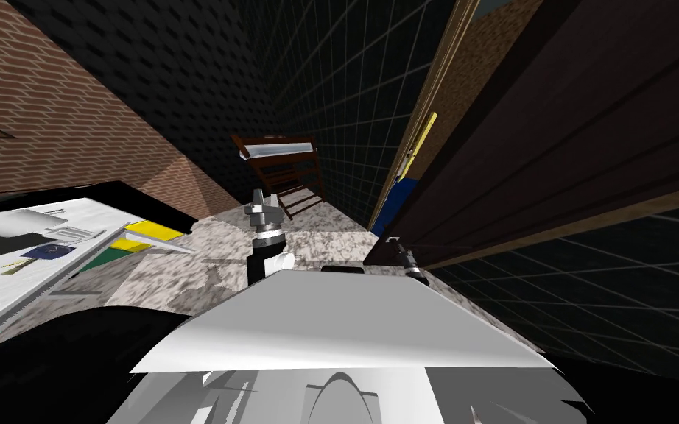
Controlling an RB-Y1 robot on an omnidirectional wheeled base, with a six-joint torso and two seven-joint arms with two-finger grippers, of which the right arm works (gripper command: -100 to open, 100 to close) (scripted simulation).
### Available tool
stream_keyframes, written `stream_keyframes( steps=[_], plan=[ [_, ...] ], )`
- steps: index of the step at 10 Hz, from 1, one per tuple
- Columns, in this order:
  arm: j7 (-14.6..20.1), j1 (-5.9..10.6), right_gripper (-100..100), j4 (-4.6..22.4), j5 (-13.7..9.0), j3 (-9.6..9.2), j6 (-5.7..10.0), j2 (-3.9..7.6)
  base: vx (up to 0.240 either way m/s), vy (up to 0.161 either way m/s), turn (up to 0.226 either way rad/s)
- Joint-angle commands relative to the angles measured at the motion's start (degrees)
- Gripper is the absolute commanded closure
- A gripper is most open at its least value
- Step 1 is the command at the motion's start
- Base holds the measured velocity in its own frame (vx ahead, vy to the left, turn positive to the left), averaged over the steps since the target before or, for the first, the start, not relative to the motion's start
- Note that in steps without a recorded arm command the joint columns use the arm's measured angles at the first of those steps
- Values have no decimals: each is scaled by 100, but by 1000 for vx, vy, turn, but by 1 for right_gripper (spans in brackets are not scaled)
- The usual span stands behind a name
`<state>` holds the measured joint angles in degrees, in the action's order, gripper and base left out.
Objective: Pull the door open
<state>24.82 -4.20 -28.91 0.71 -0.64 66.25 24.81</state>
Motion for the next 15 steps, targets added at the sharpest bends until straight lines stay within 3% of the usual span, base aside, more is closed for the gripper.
stream_keyframes(
  steps=[1,7,12,13,15],
  plan=[
    [-3,119,100,42,156,187,-96,-79,-209,-68,189],
    [-32,477,100,43,689,812,-518,-373,-220,-79,173],
    [-50,699,100,44,1018,1197,-779,-555,-185,-64,127],
    [-46,668,100,8,979,1151,-787,-537,-67,-25,36],
    [78,544,100,43,1075,1109,-575,-452,-147,-54,132]
  ],
)
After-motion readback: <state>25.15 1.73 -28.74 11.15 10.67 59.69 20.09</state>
